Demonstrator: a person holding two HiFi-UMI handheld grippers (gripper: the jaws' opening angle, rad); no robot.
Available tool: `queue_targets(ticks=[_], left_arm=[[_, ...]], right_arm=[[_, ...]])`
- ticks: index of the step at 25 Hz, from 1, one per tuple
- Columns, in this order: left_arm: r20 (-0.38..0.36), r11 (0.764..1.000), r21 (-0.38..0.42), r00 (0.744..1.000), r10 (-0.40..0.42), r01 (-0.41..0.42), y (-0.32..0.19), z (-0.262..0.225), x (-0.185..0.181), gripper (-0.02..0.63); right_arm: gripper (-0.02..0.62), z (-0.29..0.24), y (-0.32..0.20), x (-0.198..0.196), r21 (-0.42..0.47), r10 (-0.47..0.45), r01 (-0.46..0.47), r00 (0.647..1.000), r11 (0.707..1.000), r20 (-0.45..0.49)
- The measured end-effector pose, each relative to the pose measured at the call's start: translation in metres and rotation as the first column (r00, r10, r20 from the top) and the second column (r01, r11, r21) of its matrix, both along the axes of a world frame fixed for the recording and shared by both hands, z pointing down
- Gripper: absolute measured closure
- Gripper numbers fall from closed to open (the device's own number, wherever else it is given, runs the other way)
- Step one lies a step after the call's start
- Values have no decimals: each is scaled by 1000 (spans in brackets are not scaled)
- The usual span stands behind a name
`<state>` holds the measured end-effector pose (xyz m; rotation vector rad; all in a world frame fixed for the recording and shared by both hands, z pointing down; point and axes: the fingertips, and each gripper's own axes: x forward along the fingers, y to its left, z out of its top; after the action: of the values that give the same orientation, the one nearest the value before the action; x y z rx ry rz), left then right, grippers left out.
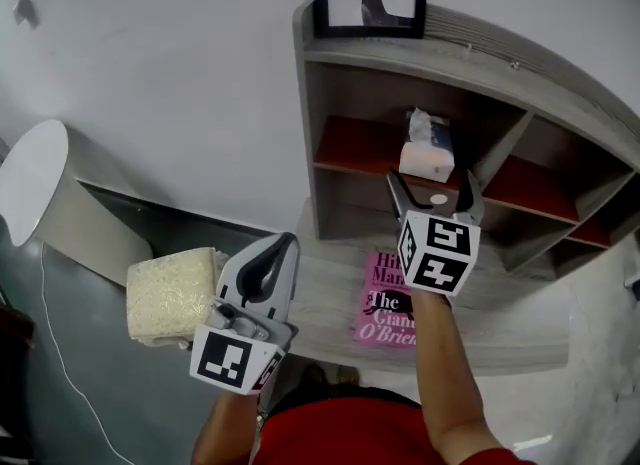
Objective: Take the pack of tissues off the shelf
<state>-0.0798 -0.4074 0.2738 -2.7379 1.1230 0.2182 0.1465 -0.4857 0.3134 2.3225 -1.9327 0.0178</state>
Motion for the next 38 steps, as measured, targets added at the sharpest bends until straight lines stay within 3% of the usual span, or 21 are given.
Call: queue_targets(ticks=[4,12,18,22,27,38], left_arm=[[2,999,-14,999,49,-49,-21,3,4,597],[-5,993,-28,993,117,-117,-47,13,12,597],[-20,990,-41,990,137,-138,-56,19,15,597],[-21,987,-45,988,156,-156,-56,21,20,597],[-27,986,-24,986,166,-166,-53,13,21,597],[-49,988,21,987,155,-154,-48,-9,17,597]], right_arm=[[59,8,-29,11,-52,67,-66,998,996,13],[54,28,-55,33,-143,182,-182,983,973,-13],[140,27,-49,38,-140,224,-227,974,964,-40],[170,23,-46,39,-118,214,-216,976,969,-31],[176,5,-34,24,-20,154,-154,988,988,-33],[178,-28,30,-13,93,11,-10,1000,996,-5]])
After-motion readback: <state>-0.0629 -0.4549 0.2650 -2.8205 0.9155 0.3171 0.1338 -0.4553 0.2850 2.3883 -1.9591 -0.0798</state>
